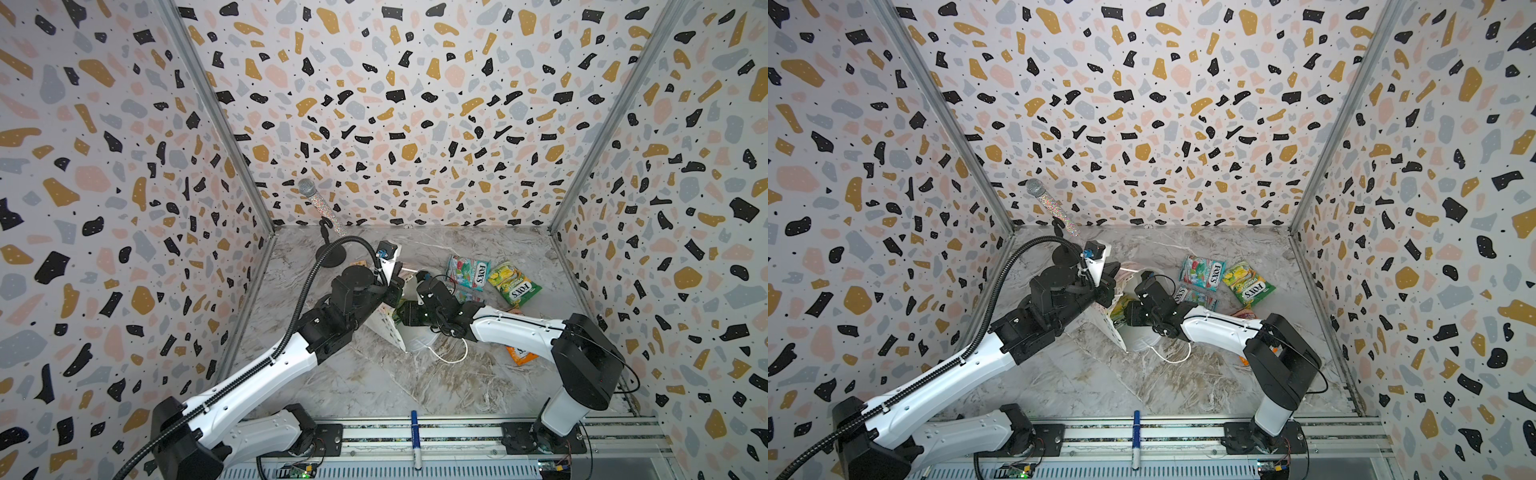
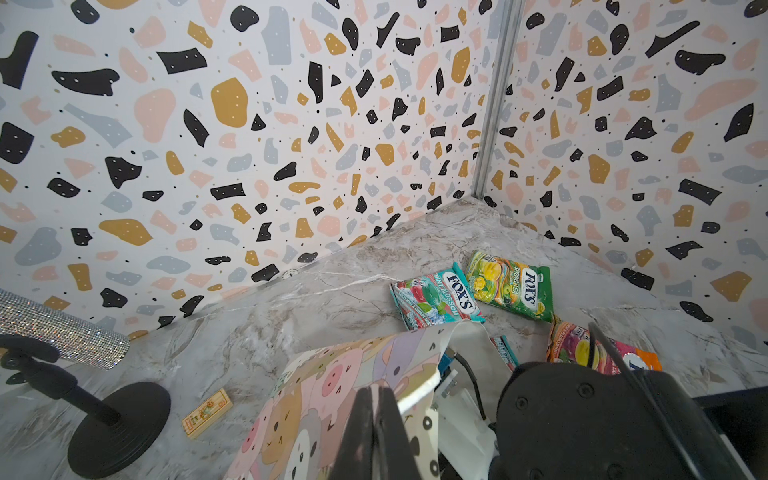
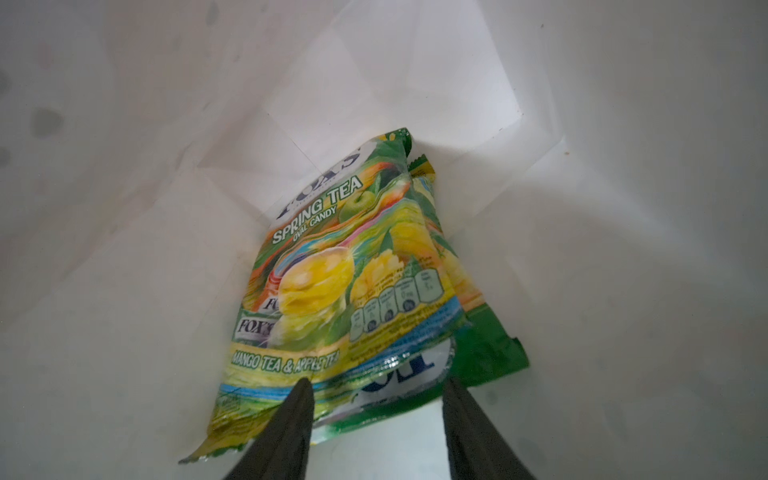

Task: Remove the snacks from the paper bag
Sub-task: 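Move the right gripper back into the bag toward the green Spring Tea packet, then grasp the green Spring Tea packet with the right gripper and lift it out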

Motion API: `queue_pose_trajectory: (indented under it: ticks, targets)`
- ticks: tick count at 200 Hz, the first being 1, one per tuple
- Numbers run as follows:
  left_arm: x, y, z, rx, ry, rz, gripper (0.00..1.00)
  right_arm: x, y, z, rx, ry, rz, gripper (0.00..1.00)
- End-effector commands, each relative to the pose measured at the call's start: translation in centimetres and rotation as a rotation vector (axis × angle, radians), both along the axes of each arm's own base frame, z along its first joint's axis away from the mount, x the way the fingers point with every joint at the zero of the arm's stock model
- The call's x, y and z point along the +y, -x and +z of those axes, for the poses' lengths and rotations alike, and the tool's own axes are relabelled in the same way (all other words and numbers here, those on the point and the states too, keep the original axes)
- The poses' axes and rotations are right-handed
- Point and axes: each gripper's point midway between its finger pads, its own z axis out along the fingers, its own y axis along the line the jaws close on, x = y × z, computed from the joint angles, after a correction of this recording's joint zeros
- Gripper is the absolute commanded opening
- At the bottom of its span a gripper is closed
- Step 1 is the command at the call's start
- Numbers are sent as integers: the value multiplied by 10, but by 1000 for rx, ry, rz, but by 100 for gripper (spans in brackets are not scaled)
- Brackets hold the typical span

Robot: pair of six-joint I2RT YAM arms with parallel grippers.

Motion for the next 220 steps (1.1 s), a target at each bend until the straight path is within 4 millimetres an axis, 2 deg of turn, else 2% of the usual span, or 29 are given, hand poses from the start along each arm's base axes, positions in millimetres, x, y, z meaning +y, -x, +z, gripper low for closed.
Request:
queue_pose_trajectory:
  ticks: [1,49,75,93,117,141,156,220]
  targets:
    - [2,2,17,-40,49,1,0,4,-11,12,-6,-23,-36,53]
    - [1,2,17,-40,50,-4,0,15,-15,2,39,-49,-8,50]
    - [1,2,16,-40,51,-6,0,25,-15,5,40,-92,23,47]
    - [2,1,16,-39,50,0,0,31,-14,4,54,-114,46,44]
    - [3,1,16,-39,46,9,0,37,-13,4,59,-132,63,33]
    - [5,0,16,-40,44,20,0,37,-12,16,32,-165,71,11]
    - [5,-1,15,-38,39,25,0,35,-11,24,7,-182,70,0]
    - [9,-5,11,-31,23,57,0,21,4,64,-72,-210,114,0]
